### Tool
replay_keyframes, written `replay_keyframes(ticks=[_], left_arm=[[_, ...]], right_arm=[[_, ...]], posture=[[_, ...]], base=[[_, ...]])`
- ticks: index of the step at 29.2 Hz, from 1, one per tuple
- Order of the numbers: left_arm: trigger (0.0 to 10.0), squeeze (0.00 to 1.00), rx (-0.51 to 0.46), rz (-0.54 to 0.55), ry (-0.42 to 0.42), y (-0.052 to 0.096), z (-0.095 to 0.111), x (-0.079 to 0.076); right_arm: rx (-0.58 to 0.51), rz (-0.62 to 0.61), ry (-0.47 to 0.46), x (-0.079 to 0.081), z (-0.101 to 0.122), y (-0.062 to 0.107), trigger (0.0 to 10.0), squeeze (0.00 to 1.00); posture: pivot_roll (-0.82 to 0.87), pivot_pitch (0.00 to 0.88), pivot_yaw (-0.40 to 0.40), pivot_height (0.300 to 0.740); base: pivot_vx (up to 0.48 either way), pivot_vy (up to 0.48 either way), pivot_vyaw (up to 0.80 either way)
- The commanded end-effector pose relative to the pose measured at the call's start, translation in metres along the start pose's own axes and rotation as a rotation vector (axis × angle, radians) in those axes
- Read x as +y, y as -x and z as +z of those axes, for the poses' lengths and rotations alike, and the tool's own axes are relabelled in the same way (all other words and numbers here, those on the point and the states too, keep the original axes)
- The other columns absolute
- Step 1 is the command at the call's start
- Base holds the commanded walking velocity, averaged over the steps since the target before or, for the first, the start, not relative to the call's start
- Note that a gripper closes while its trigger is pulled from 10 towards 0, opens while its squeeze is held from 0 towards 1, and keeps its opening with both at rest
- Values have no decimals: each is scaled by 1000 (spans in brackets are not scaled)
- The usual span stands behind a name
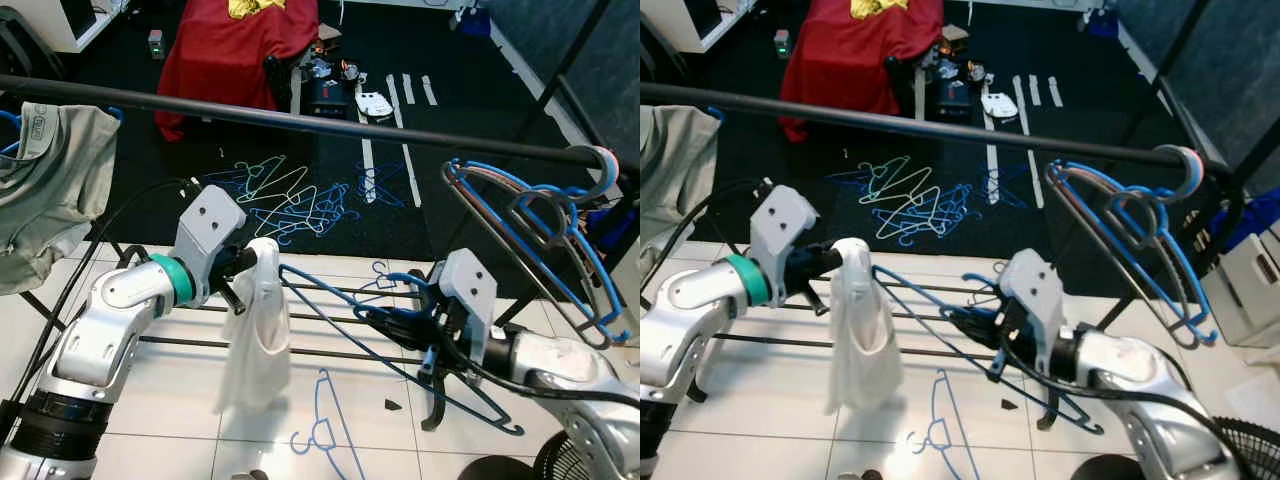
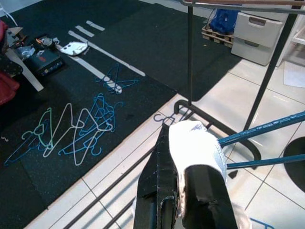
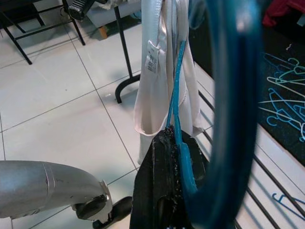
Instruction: Hang hanger
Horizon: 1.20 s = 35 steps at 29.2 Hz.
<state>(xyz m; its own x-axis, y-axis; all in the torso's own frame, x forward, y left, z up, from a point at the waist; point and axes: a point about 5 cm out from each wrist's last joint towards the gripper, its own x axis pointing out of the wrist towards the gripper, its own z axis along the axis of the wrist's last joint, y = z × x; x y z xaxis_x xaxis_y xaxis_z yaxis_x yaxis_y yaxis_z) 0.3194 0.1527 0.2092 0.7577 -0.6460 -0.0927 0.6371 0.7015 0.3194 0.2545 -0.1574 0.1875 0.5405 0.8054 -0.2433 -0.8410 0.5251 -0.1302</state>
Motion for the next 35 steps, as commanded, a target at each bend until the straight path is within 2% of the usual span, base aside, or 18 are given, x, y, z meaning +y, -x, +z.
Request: replay_keyframes(ticks=[1, 4, 5, 6, 15, 19, 28, 33, 35], left_arm=[[10000, 0, -9, 2, -21, -2, 3, -3], [10000, 0, 4, 18, -37, -3, 0, -2], [10000, 0, 66, 86, -106, -3, -8, 7], [10000, 0, 84, 105, -121, -3, -10, 10], [10000, 0, 98, 126, -154, 5, -10, 21], [10000, 0, 67, 81, -109, 4, -7, 13], [10000, 0, 36, 16, -88, 3, -3, 2], [10000, 0, 7, -14, -61, 4, 3, -2], [10000, 0, -5, -38, -56, 5, 6, -6]], right_arm=[[8, 12, 6, 2, -2, 1, 10000, 0], [11, 15, 8, 2, -1, 2, 10000, 0], [41, 7, 11, 3, -5, 11, 10000, 0], [55, 1, 10, 2, -8, 14, 10000, 0], [103, -5, 1, 7, -17, 29, 10000, 0], [98, -3, 6, 7, -16, 26, 10000, 0], [80, -12, 46, 3, -11, 17, 10000, 0], [58, -26, 71, 1, -10, 7, 10000, 0], [21, -60, 82, -3, -6, -6, 10000, 0]], posture=[[-27, 135, 52, 740], [-27, 135, 52, 740], [-40, 140, 51, 740], [-40, 141, 52, 740], [-42, 148, 51, 740], [-42, 149, 51, 740], [-37, 148, 49, 740], [-32, 147, 53, 740], [-23, 144, 57, 740]], base=[[0, 0, 0], [0, 0, 0], [0, 0, 0], [0, 0, 0], [0, 0, 0], [0, 0, 0], [0, 0, 0], [0, 0, 0], [0, 0, 0]])
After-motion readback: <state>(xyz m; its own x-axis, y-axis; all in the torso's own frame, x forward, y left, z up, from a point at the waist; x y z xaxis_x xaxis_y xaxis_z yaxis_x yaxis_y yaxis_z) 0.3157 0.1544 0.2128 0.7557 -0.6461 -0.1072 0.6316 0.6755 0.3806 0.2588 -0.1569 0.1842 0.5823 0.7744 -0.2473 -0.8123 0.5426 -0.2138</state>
